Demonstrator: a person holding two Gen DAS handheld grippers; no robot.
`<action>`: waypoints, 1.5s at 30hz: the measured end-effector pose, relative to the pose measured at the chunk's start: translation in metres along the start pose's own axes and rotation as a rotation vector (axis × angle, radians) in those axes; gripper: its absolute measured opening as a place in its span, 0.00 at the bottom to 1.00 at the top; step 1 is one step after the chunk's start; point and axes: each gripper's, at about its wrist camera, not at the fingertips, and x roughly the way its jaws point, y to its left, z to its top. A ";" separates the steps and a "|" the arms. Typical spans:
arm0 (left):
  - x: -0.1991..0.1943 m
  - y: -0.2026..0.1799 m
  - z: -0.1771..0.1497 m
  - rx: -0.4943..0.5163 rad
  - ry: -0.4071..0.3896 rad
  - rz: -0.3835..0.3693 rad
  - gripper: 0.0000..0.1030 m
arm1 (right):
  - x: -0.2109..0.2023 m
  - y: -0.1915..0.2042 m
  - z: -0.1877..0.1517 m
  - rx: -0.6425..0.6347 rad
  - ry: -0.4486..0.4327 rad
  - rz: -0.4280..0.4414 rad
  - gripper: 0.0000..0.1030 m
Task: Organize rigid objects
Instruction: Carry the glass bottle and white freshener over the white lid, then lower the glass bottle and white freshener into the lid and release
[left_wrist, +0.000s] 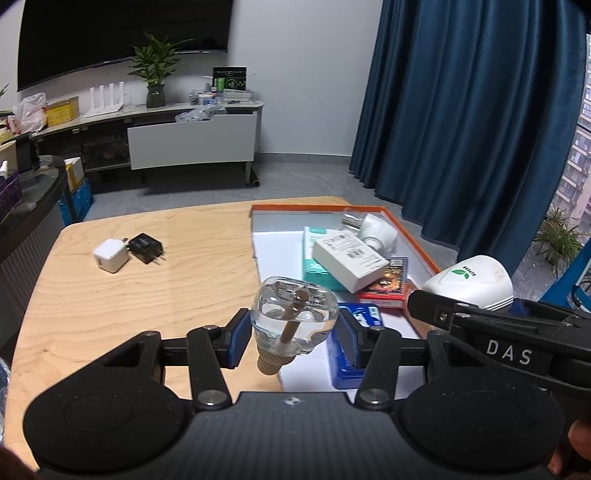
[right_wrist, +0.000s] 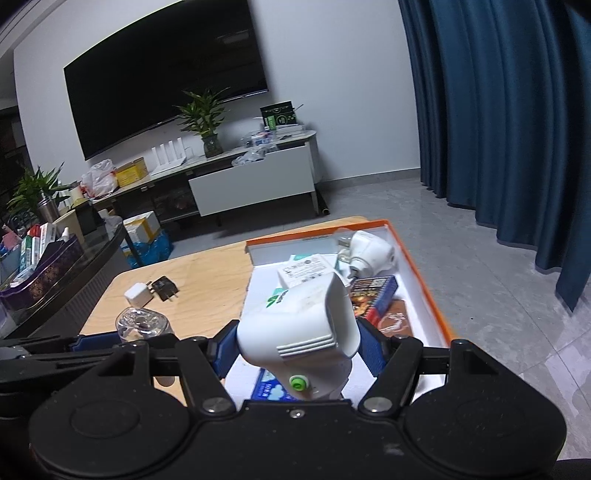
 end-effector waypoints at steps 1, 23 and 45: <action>0.001 -0.002 0.000 0.004 0.000 -0.003 0.49 | -0.001 -0.003 0.000 0.003 -0.001 -0.004 0.77; 0.022 -0.042 -0.002 0.066 0.030 -0.085 0.49 | -0.003 -0.052 -0.001 0.065 -0.005 -0.108 0.77; 0.037 -0.049 -0.005 0.083 0.069 -0.097 0.50 | 0.022 -0.060 0.001 0.066 0.036 -0.119 0.77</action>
